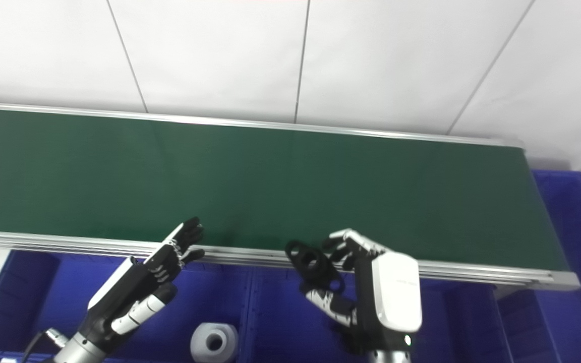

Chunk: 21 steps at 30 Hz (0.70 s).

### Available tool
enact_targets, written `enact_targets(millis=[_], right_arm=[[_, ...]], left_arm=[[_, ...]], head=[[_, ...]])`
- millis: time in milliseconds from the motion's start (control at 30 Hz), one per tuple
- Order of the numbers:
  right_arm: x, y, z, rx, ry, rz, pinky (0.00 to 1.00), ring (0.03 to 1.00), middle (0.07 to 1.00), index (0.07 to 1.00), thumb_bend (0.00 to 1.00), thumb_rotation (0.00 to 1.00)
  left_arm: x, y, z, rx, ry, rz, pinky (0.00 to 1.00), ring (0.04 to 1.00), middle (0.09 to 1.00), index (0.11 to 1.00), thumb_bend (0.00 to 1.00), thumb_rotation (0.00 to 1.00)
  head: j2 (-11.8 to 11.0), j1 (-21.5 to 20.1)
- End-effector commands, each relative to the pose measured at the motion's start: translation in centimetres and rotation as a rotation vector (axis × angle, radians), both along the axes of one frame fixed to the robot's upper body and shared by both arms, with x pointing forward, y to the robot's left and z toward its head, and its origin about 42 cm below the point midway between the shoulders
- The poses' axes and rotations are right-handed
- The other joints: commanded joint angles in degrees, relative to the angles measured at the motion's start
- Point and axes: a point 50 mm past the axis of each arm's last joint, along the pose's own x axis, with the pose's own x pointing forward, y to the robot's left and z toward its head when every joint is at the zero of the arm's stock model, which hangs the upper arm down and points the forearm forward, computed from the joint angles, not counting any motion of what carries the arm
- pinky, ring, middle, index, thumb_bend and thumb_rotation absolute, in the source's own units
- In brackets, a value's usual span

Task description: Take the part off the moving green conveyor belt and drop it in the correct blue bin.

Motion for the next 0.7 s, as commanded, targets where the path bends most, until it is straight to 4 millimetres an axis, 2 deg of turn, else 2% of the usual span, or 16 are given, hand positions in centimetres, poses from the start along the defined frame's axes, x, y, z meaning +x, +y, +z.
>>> enact_targets(millis=[0,67,267,333,533,600,633,667], right_arm=[[-0.7,0.4,1.0,0.01,-0.06,0.025,0.34,0.394,0.447,0.53,0.52,0.0],[-1.3,0.4,0.8,-0.01,-0.009,0.024,0.35,0.392,0.449,0.529,0.52,0.0],[-2.0,0.1,0.1,-0.063,0.195,0.066,0.31,0.384,0.438,0.53,0.51,0.0],[-1.6,0.0,-0.1,-0.069,0.27,0.058,0.33,0.386,0.444,0.529,0.52,0.0],[1.0,0.3,-1.5,-0.162,0.458,0.053,0.26,0.417,0.503,0.489,0.52,0.0],[1.5,0.3,-2.0,-0.163,0.496,0.041,0.31,0.427,0.505,0.49,0.52,0.0],[1.6,0.3,-2.2,-0.156,0.505,0.034,0.36,0.428,0.517,0.633,0.53,0.0],[1.7,0.4,-2.2,-0.139,0.513,0.027,0.37,0.429,0.521,0.681,0.53,0.0]], left_arm=[[0.4,0.2,1.3,0.004,-0.03,0.008,0.9,0.99,1.0,1.0,0.32,0.76],[0.4,0.3,1.7,0.013,-0.017,0.013,0.92,0.995,1.0,1.0,0.35,0.79],[0.5,0.3,2.2,-0.012,0.004,0.021,0.93,0.993,1.0,1.0,0.33,0.76],[0.5,0.4,2.4,-0.003,0.009,0.015,0.93,0.998,1.0,1.0,0.33,0.77],[0.6,0.5,2.9,0.012,0.018,0.011,0.91,1.0,1.0,1.0,0.32,0.77],[0.6,0.5,3.0,0.018,0.012,0.01,0.91,1.0,1.0,1.0,0.32,0.77],[0.6,0.5,3.0,0.02,0.007,0.011,0.91,0.998,1.0,1.0,0.31,0.77],[0.6,0.5,3.0,0.02,0.006,0.011,0.91,0.997,1.0,1.0,0.31,0.77]], head=[[0.82,-0.71],[1.43,-0.96],[2.61,-1.26],[2.88,-1.37],[2.99,-1.68],[2.96,-1.61],[2.96,-1.61],[2.89,-1.54]])
